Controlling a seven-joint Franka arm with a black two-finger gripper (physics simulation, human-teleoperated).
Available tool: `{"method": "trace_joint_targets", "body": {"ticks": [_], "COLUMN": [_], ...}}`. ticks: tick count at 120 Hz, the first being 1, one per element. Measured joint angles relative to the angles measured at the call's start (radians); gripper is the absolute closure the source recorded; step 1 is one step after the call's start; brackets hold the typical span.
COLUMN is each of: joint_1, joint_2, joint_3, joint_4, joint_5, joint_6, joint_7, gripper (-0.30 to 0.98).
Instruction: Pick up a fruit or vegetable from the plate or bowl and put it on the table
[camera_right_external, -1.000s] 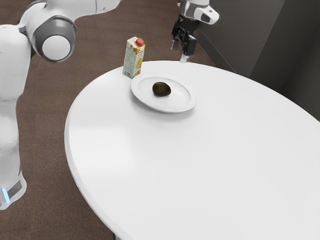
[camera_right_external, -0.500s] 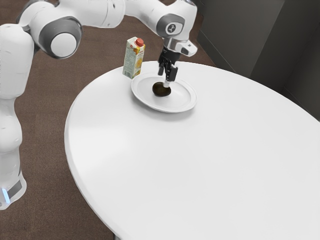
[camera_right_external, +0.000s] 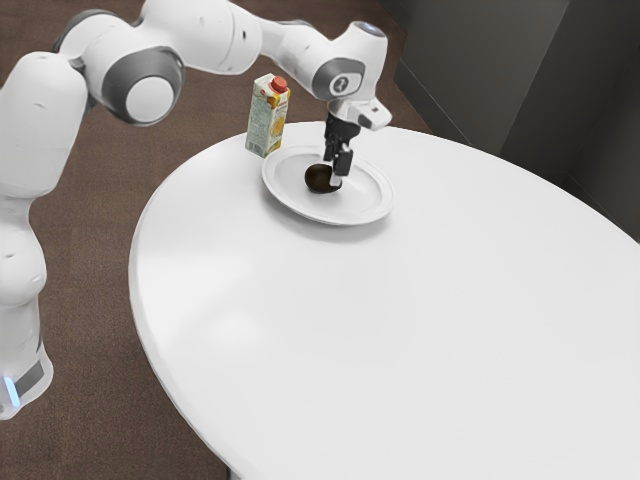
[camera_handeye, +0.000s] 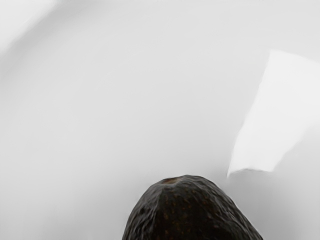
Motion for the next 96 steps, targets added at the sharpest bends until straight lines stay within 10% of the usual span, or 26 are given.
{"method": "trace_joint_targets", "body": {"ticks": [96], "joint_1": [0.002], "joint_2": [0.019], "joint_3": [0.003], "joint_4": [-0.01], "joint_5": [-0.013], "joint_6": [-0.039], "joint_7": [0.103], "gripper": [0.07]}}
